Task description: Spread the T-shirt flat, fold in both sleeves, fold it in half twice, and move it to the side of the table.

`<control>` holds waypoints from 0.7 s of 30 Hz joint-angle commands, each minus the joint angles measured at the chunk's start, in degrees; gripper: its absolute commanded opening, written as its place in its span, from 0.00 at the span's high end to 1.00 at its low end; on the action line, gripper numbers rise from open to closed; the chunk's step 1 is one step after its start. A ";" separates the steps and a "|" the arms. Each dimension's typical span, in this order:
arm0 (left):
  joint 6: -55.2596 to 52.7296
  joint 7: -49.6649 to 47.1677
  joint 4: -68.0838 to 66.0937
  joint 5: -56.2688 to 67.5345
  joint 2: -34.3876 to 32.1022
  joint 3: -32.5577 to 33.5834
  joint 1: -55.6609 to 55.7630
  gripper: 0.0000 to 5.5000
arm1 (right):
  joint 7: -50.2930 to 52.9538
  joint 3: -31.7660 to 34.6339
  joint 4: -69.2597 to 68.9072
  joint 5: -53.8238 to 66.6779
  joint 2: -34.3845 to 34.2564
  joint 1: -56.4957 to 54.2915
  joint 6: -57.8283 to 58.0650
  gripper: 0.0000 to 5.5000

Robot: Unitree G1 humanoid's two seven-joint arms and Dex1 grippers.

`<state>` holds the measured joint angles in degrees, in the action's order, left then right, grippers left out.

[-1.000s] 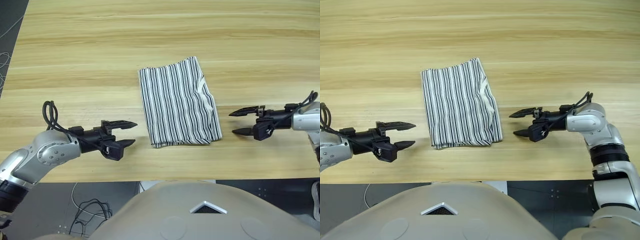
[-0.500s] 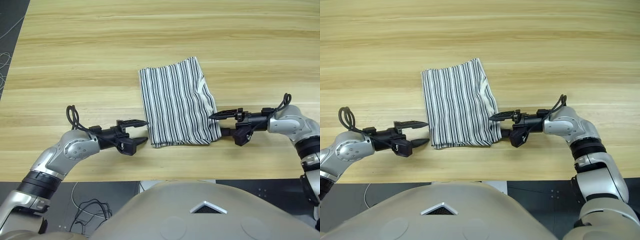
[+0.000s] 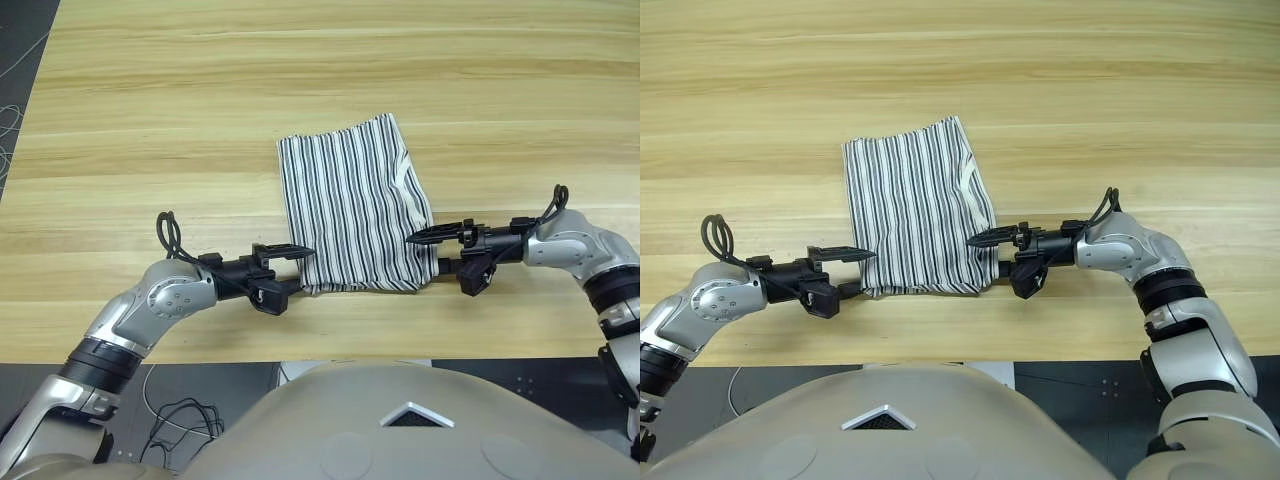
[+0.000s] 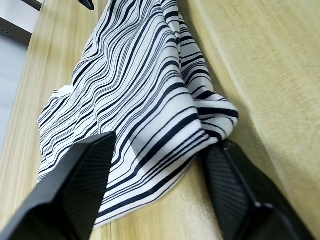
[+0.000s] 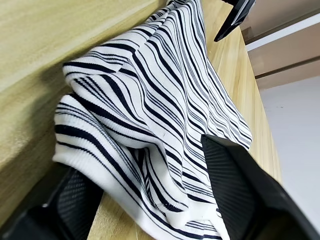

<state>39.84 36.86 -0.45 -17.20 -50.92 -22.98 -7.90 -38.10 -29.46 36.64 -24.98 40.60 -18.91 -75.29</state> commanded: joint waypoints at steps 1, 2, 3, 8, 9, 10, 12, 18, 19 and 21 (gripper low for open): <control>-0.39 2.05 -2.03 -2.85 -0.18 -1.30 -0.01 0.57 | -0.51 -2.03 0.51 -2.27 0.64 -0.16 0.64 0.53; -0.41 2.17 -2.10 -2.90 0.03 -1.46 0.00 0.60 | -0.24 -2.25 0.76 -2.54 0.63 -0.38 0.58 0.56; -0.51 2.28 -2.04 -2.90 0.23 -1.58 0.03 0.63 | -0.05 -2.47 1.03 -2.73 0.61 -0.56 0.55 0.59; -0.48 3.00 -1.32 -2.65 0.82 -2.18 0.73 0.76 | 0.29 -3.80 1.09 -2.67 0.65 -0.84 -0.10 0.75; -0.74 3.49 -0.73 -1.99 0.83 -2.31 0.62 0.79 | -0.12 -4.34 0.72 -1.27 0.67 -0.68 0.28 0.79; -1.03 4.01 0.01 -1.35 0.77 -2.43 0.37 0.82 | -0.54 -4.86 0.19 0.21 0.82 -0.42 0.78 0.82; -2.24 5.89 2.00 0.39 0.31 -2.84 -0.49 0.88 | -2.37 -6.39 -1.89 5.07 1.36 0.07 2.71 0.89; -17.09 16.73 14.68 15.90 -4.16 -1.55 -4.04 0.97 | -19.46 -9.90 -21.36 33.10 7.79 2.90 27.59 0.98; -21.98 19.59 18.13 20.59 -6.28 -0.96 -5.08 0.97 | -23.10 -9.75 -26.28 38.14 9.67 3.44 34.26 0.98; -31.12 24.53 24.36 30.31 -10.82 0.89 -6.29 0.97 | -28.43 -8.42 -33.83 45.83 12.61 4.05 45.78 0.98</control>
<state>17.86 55.98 17.11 3.77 -56.29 -24.44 -12.81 -60.64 -39.10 11.21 12.59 49.05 -15.32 -41.38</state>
